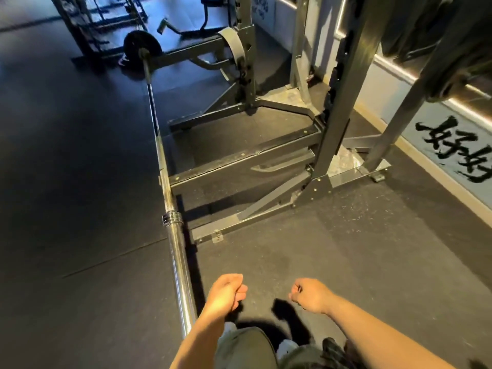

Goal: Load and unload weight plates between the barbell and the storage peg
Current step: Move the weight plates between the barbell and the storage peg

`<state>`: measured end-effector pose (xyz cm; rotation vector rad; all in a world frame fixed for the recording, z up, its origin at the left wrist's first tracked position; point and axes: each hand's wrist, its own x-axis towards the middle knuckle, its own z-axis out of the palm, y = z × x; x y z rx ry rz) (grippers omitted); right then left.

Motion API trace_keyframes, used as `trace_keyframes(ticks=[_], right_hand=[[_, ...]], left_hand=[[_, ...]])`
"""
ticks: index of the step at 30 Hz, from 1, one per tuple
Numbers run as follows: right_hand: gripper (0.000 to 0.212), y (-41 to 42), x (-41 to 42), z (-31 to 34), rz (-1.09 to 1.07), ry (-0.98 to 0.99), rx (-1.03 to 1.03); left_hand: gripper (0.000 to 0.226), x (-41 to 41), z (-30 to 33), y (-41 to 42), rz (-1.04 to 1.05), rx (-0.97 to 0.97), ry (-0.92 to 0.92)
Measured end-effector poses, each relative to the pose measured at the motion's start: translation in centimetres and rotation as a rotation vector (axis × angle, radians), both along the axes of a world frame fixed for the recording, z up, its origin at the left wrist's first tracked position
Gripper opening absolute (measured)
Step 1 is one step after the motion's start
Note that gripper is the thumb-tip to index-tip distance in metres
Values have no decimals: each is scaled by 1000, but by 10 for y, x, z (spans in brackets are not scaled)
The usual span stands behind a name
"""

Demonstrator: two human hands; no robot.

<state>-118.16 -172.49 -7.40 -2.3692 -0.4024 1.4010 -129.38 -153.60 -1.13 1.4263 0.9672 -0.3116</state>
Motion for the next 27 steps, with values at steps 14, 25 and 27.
trace_keyframes(ticks=[14, 25, 27], right_hand=[[18, -149, 206, 18, -798, -67, 126], [20, -244, 336, 27, -1278, -59, -32], [8, -251, 335, 7, -1359, -27, 11]], left_hand=[[23, 284, -7, -104, -331, -129, -31], [11, 520, -3, -172, -632, -145, -41], [12, 542, -2, -188, -684, -91, -24]])
